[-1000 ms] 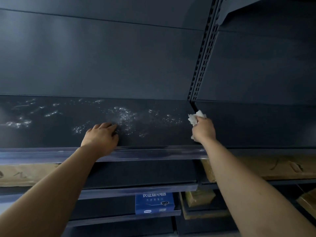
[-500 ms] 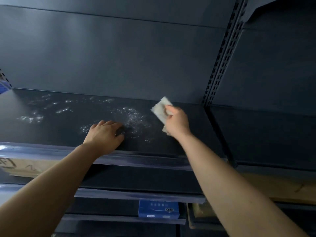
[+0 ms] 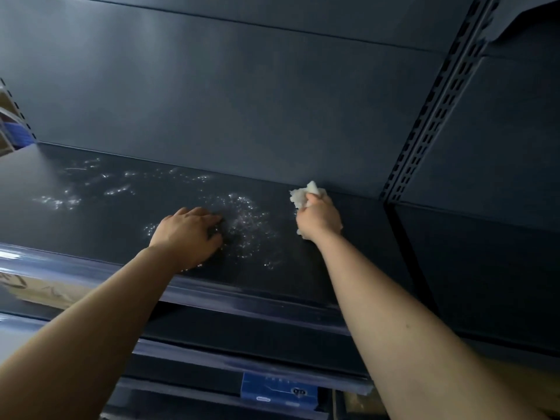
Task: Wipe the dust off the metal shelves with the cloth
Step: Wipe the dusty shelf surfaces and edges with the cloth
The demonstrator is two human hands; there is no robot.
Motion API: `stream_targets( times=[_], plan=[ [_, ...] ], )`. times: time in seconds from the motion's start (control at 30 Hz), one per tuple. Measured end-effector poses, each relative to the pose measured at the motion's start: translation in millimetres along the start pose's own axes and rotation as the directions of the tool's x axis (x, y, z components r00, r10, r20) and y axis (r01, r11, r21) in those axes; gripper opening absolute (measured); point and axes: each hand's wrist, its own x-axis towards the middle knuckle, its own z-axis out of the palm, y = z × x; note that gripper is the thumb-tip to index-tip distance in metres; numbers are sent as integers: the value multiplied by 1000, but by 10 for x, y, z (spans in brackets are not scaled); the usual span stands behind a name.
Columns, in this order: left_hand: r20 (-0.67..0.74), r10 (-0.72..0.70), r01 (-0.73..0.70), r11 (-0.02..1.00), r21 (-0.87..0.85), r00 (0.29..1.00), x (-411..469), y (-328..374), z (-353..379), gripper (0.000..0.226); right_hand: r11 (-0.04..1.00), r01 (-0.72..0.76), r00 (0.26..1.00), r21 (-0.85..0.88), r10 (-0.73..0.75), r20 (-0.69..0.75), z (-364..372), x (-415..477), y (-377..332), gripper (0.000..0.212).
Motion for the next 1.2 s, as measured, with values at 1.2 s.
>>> stream_targets(
  times=[1.2],
  plan=[
    [23,177,-176,984,-35,984,105,-810,-141,45,916,-29,984,400,95,-148,-119,-204,-467,54]
  ],
)
